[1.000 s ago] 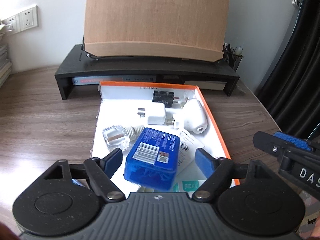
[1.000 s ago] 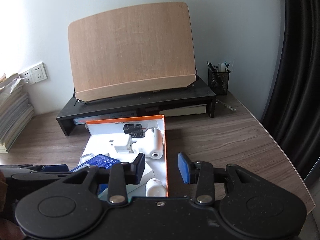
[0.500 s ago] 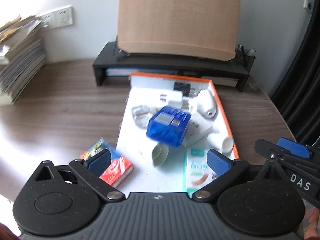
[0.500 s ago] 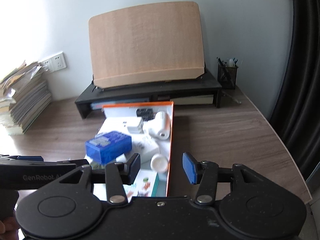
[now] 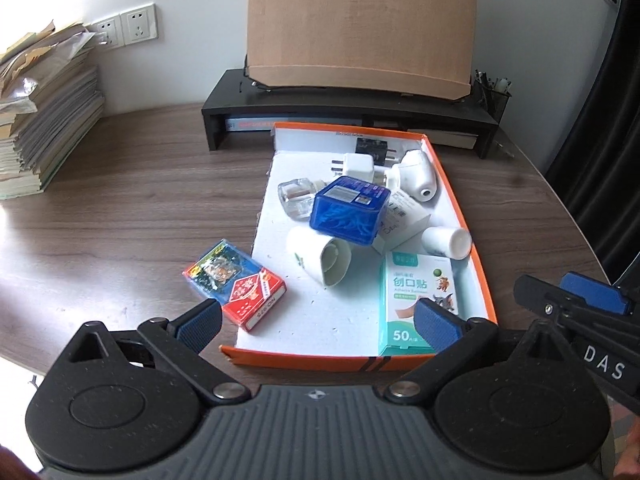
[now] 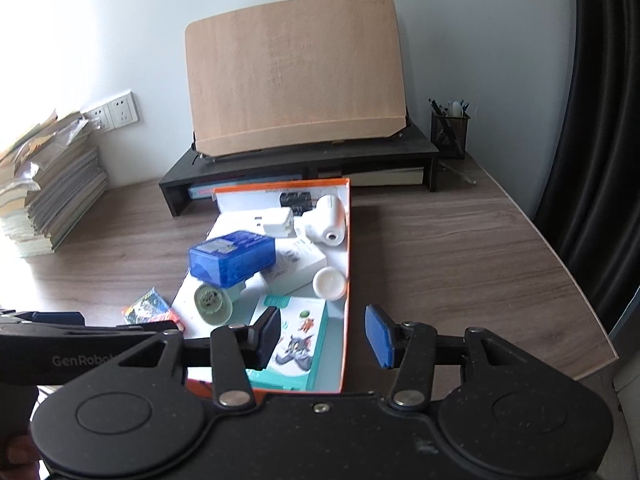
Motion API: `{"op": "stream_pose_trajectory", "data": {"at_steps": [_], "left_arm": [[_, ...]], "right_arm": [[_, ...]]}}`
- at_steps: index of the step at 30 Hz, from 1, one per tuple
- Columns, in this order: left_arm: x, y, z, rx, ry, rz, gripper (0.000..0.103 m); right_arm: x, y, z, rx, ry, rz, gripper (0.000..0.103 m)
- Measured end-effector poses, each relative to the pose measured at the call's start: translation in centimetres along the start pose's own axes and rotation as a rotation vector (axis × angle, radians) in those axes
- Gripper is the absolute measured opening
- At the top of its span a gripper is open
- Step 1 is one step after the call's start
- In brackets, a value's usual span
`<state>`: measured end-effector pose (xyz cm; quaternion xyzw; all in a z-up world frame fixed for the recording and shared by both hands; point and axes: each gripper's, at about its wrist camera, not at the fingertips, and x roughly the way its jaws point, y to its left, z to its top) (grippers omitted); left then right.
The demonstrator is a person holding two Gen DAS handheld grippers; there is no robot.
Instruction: Organize rigid objects
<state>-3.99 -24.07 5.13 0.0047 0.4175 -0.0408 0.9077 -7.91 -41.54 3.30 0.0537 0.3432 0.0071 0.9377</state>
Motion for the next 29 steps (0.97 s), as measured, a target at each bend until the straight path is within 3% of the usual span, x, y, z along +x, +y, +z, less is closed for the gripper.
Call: {"op": "stream_pose_trajectory", "data": {"at_steps": [29], "left_arm": [[-0.6,0.9,-1.5,-0.008,0.034,-0.015,0.103]], "right_arm": [[-1.5,1.4,-1.4,0.008,-0.002,-0.040,0.058]]}}
